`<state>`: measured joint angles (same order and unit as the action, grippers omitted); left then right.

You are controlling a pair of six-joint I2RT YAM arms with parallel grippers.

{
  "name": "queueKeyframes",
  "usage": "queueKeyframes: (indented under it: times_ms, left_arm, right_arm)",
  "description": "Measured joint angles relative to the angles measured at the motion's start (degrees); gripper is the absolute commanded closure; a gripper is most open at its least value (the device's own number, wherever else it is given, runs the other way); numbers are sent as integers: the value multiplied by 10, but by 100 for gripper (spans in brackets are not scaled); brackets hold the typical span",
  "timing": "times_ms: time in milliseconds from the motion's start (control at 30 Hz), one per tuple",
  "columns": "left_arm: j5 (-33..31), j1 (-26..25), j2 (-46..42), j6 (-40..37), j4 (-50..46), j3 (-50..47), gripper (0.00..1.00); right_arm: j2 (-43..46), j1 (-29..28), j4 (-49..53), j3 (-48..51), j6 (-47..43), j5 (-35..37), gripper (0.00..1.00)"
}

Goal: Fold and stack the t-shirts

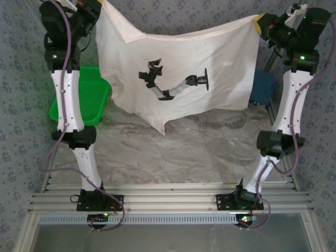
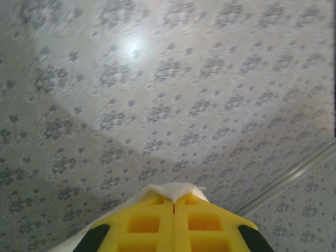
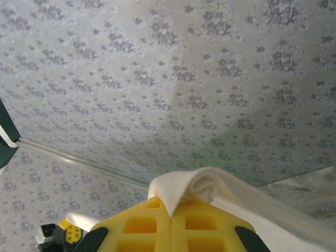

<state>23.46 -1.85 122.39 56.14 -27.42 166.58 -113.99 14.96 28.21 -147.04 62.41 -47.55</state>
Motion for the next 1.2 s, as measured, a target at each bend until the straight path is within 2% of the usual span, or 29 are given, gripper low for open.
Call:
queueKeyframes:
  times_ms: [100,233,533,633,733,833,1000,1067,1167,1200]
  left_arm:
    - [0,6,31,28,25,0,100]
    - [-1,16,38,47,51,0,100]
    - [9,59,35,79,135,1,100]
    - [20,64,29,67,131,1,100]
    - [23,70,6,26,82,1,100]
    - [18,72,-29,-41,-10,1,100]
    - [-33,49,-92,-170,-188,-7,100]
    - [-45,26,-138,-200,-208,-78,100]
    - [-49,-20,-234,-216,-159,-290,100]
    - [-51,-38,-257,-216,-140,-356,96]
  right_arm:
    - [-68,0,-23,-50,26,-1,100]
    - [-114,1,-49,-65,59,-1,100]
    - [-121,40,-156,-96,127,-4,100]
    - [-117,49,-167,-100,128,-16,100]
    - [-100,55,-131,-81,87,-29,100]
    - [-22,59,-72,55,9,-40,100]
    - [158,65,-36,397,-95,-58,100]
    - [200,62,-27,489,-131,-64,100]
    - [231,45,-10,585,-180,-72,100]
    - [239,38,-2,615,-194,-72,100]
